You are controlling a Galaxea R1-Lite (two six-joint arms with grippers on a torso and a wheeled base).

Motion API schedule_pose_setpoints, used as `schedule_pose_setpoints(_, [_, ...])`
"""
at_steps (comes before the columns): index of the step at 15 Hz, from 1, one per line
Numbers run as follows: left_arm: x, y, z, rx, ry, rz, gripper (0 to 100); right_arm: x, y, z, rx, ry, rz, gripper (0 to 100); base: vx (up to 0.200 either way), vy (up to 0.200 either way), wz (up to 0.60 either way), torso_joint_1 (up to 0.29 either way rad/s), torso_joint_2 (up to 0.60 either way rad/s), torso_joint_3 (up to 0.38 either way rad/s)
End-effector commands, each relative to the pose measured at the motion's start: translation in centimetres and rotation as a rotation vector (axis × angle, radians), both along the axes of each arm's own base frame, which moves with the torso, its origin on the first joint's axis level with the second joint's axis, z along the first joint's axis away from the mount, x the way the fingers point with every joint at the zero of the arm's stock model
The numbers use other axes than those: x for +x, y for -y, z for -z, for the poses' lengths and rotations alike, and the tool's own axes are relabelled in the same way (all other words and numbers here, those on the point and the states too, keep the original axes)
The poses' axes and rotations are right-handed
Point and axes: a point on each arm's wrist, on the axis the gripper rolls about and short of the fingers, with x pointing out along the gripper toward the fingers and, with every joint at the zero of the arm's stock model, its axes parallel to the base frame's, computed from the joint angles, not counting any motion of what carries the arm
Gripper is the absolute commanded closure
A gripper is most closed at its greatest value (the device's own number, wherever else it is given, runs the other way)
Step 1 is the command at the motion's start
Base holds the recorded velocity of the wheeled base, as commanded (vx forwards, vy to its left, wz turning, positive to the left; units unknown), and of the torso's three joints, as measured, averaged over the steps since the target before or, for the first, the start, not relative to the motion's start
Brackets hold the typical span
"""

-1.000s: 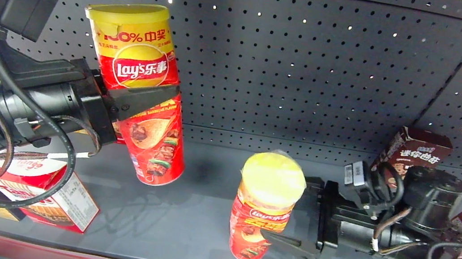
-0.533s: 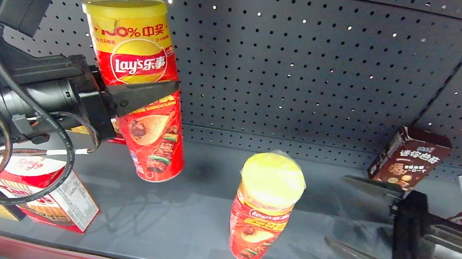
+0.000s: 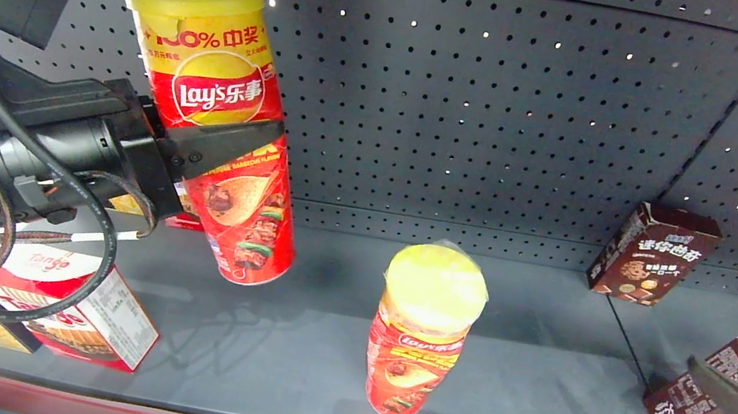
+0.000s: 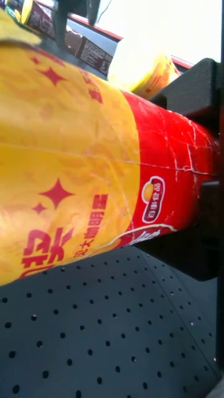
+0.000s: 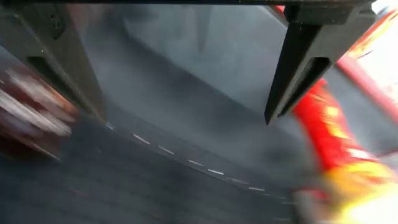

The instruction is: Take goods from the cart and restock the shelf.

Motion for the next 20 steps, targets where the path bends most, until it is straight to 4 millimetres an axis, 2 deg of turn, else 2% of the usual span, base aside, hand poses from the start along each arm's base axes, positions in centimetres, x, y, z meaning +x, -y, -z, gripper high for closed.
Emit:
schedule_pose_setpoints(1, [0.1, 0.0, -0.1, 0.0, 0.002, 0.0, 100, -6.3, 2.0, 4.1, 0.035, 0.02, 0.179, 0, 0.0, 0.0, 0.0, 0.0, 0.0, 0.0])
schedule_pose_setpoints(2, [0.2, 0.1, -0.2, -0.002, 0.007, 0.003, 100, -7.8, 2.4, 6.1, 0.027, -0.017, 0.224, 0, 0.0, 0.0, 0.0, 0.0, 0.0, 0.0])
schedule_pose_setpoints(3, [0.2, 0.2, -0.3, -0.003, 0.01, 0.006, 100, -8.4, 2.6, 6.9, 0.025, -0.029, 0.243, 0, 0.0, 0.0, 0.0, 0.0, 0.0, 0.0])
schedule_pose_setpoints(5, [0.2, 0.4, -0.2, -0.002, 0.005, 0.012, 100, -10.7, 3.4, 11.2, 0.036, -0.099, 0.33, 0, 0.0, 0.0, 0.0, 0.0, 0.0, 0.0])
schedule_pose_setpoints(8, [0.1, 0.3, -0.1, 0.0, 0.001, 0.012, 100, -10.7, 3.6, 11.6, 0.1, -0.147, 0.424, 0, 0.0, 0.0, 0.0, 0.0, 0.0, 0.0])
schedule_pose_setpoints(10, [0.2, 0.4, 0.2, 0.004, -0.009, 0.012, 100, -10.7, 3.5, 11.6, 0.1, -0.149, 0.392, 0, 0.0, 0.0, 0.0, 0.0, 0.0, 0.0])
schedule_pose_setpoints(12, [0.3, 0.5, 0.3, 0.006, -0.012, 0.015, 100, -10.7, 3.4, 11.5, 0.017, -0.123, 0.348, 0, 0.0, 0.0, 0.0, 0.0, 0.0, 0.0])
schedule_pose_setpoints(13, [0.4, 0.6, 0.3, 0.006, -0.011, 0.02, 100, -10.8, 3.2, 11.5, 0.018, -0.127, 0.265, 0, 0.0, 0.0, 0.0, 0.0, 0.0, 0.0])
schedule_pose_setpoints(14, [0.3, 0.7, 0.3, 0.006, -0.011, 0.024, 100, -10.8, 3.2, 11.5, 0.06, -0.143, 0.267, 0, 0.0, 0.0, 0.0, 0.0, 0.0, 0.0])
schedule_pose_setpoints(16, [0.0, 0.8, 0.6, 0.009, -0.019, 0.027, 100, -10.7, 3.5, 11.6, 0.158, -0.169, 0.396, 0, 0.0, 0.0, 0.0, 0.0, 0.0, 0.0])
schedule_pose_setpoints(17, [0.0, 0.8, 0.7, 0.01, -0.023, 0.021, 100, -10.7, 3.5, 11.6, 0.162, -0.177, 0.363, 0, 0.0, 0.0, 0.0, 0.0, 0.0, 0.0])
schedule_pose_setpoints(19, [-0.3, 0.7, 0.6, 0.007, -0.018, 0.017, 100, -10.8, 3.2, 12.2, 0.038, -0.209, 0.261, 0, 0.0, 0.0, 0.0, 0.0, 0.0, 0.0])
schedule_pose_setpoints(20, [-0.4, 0.7, 0.4, 0.004, -0.012, 0.015, 100, -10.8, 3.2, 12.1, 0.059, -0.207, 0.259, 0, 0.0, 0.0, 0.0, 0.0, 0.0, 0.0])
